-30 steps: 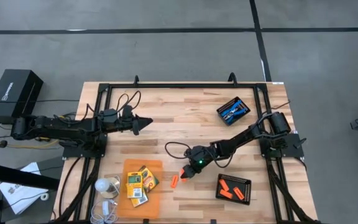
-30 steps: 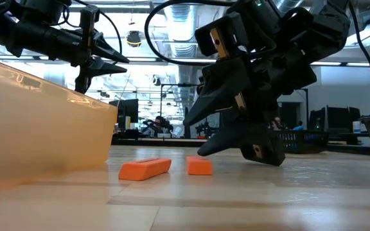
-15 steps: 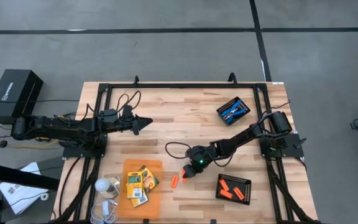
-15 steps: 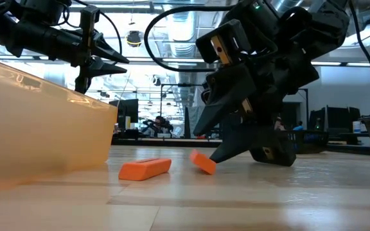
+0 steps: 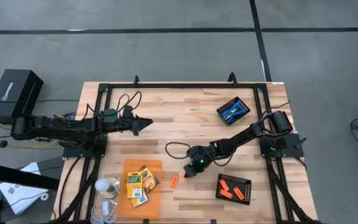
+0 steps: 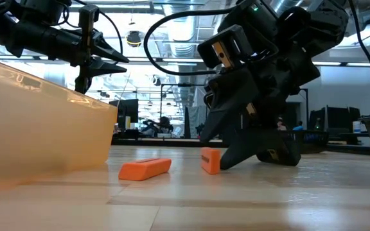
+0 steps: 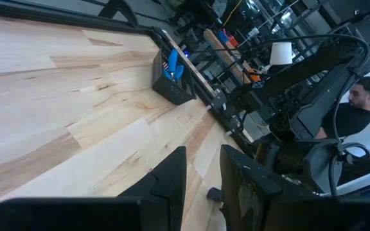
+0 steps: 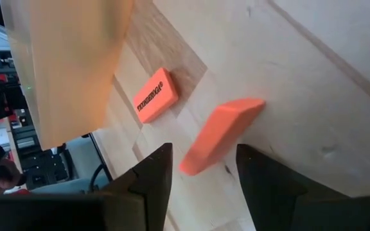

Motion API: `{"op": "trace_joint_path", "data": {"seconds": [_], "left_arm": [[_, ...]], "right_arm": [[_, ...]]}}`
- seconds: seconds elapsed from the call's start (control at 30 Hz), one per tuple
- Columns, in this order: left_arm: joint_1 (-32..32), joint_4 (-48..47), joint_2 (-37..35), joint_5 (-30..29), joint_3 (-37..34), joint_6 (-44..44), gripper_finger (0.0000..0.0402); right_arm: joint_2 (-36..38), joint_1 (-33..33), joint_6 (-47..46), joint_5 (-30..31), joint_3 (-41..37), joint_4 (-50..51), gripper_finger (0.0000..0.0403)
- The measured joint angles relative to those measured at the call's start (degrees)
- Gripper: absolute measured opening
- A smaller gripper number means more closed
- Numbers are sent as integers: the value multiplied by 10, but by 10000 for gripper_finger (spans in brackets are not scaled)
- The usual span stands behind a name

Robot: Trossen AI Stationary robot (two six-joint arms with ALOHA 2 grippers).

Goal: Pick & Place School Supplies
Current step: Put the orange eraser into the bottom black bin

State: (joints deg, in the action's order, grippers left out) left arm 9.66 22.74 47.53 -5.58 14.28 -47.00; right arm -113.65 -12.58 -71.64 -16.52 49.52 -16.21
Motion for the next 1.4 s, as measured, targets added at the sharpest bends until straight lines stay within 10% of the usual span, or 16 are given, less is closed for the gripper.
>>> {"op": "trace_joint_path", "data": {"seconds": [0.8, 1.4], "left_arm": [[0, 7, 0, 24, 0, 0, 90], [0, 15, 0, 25, 0, 0, 90]], "right_arm": [[12, 19, -47, -7, 7, 7, 174], [128, 93, 60, -19, 0, 211, 176]]}}
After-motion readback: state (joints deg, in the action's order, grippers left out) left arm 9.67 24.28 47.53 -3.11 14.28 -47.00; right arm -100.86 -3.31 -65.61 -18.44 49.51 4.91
